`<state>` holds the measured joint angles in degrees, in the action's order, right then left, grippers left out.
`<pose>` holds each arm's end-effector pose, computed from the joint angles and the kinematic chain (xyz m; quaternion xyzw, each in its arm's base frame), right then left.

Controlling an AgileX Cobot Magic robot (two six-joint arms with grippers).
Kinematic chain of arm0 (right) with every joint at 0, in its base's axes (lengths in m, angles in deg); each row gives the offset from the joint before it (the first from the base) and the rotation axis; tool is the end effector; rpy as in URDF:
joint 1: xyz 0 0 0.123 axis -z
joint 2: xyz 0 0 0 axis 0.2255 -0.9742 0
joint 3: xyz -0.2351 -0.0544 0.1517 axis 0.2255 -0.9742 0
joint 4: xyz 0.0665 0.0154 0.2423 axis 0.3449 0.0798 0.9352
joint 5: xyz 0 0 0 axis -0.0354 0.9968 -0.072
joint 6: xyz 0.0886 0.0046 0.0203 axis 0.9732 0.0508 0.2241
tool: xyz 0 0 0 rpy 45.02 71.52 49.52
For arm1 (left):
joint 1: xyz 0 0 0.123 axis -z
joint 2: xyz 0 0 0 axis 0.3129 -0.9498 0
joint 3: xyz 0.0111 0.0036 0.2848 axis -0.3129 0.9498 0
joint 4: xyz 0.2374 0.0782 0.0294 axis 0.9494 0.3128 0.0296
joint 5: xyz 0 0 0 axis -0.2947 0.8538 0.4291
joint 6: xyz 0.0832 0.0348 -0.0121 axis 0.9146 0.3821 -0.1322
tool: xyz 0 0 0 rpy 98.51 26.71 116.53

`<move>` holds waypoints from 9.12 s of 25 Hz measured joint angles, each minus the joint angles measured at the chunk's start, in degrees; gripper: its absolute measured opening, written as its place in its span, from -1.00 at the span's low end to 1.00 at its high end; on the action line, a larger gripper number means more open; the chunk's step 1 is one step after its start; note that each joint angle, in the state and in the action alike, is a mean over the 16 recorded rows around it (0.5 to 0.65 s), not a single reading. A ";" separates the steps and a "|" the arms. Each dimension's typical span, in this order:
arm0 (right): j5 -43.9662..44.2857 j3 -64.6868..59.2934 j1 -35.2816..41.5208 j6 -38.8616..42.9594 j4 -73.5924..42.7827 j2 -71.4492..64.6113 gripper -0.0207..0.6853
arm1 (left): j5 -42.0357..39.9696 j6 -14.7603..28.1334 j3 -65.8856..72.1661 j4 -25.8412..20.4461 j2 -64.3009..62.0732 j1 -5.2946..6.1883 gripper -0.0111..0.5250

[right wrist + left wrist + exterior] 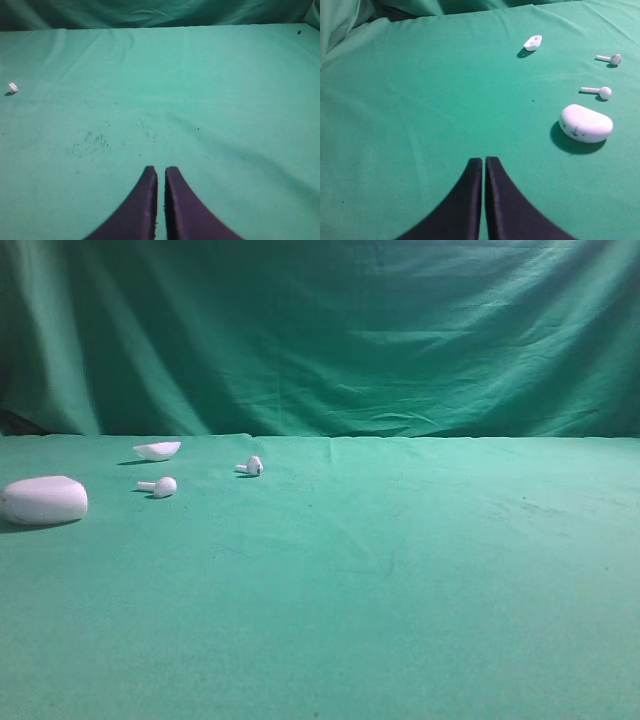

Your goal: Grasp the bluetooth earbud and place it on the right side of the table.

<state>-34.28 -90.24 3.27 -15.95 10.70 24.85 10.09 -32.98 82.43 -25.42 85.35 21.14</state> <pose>0.0516 0.0083 0.1691 -0.0626 0.8093 0.0501 0.5820 0.0527 -0.0027 0.1750 0.0508 0.7958 0.0079 0.6033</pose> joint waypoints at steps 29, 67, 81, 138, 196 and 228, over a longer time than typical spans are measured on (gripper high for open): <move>-21.58 1.55 0.00 -0.05 1.78 -0.51 -0.81 | 0.00 0.00 0.00 0.00 0.00 0.00 -0.96; 40.20 95.86 -20.67 -15.09 4.97 -109.43 -0.58 | 0.00 0.00 0.00 0.00 0.00 0.00 -0.96; 42.50 124.65 -25.38 -16.34 5.07 -135.38 -0.15 | 0.00 0.00 0.00 0.00 0.00 0.00 -0.96; 41.36 95.43 -14.48 -0.95 -7.37 -93.53 -0.68 | 0.00 0.00 0.00 0.00 0.00 0.00 -0.96; 26.72 57.27 -4.43 4.96 -3.74 -68.71 -0.43 | 0.00 0.00 0.00 0.00 0.00 0.00 -0.96; 24.53 37.23 -4.40 -1.35 3.21 -4.83 -0.94 | 0.00 0.00 0.00 0.00 0.00 0.00 -0.96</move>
<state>-9.75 -53.01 -1.13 -17.30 13.90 20.02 10.09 -32.98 82.43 -25.42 85.35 21.14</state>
